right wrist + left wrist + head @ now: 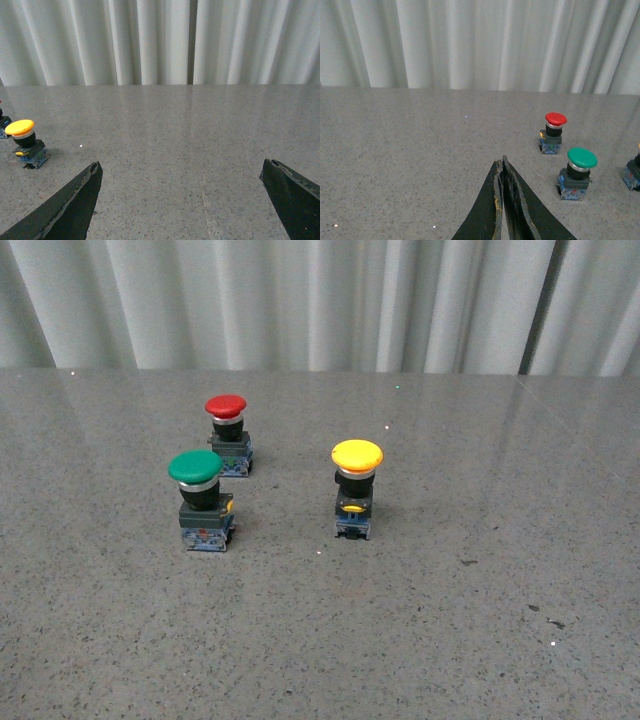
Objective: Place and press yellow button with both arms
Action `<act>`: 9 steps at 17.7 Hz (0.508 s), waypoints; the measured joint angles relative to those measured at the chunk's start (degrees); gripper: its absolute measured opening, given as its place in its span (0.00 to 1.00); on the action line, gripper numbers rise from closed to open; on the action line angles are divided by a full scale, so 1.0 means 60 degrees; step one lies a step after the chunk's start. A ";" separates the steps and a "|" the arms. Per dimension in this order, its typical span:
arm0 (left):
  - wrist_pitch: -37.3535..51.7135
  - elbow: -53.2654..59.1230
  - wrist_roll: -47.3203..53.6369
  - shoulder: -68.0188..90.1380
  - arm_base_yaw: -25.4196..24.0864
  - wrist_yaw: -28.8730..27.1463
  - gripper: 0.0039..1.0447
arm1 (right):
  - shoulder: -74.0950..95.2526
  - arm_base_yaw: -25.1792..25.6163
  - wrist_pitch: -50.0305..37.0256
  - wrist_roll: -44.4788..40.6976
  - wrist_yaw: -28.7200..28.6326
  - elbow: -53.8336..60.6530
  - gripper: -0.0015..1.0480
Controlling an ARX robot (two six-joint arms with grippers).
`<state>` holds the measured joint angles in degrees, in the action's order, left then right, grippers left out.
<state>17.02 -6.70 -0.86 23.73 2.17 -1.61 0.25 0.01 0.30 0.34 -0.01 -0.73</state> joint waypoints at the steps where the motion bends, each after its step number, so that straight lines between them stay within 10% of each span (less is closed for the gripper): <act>1: -0.0058 0.0113 0.0004 -0.0197 -0.0404 0.0120 0.01 | 0.0000 0.0000 -0.0011 0.0000 0.0004 0.0000 0.94; 9: -0.0612 0.0590 0.0007 -0.1213 -0.0353 0.0270 0.01 | 0.0000 0.0000 -0.0004 0.0000 0.0004 0.0000 0.94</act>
<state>13.34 -3.16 -0.82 16.45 0.05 0.01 0.25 0.01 0.27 0.34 0.01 -0.73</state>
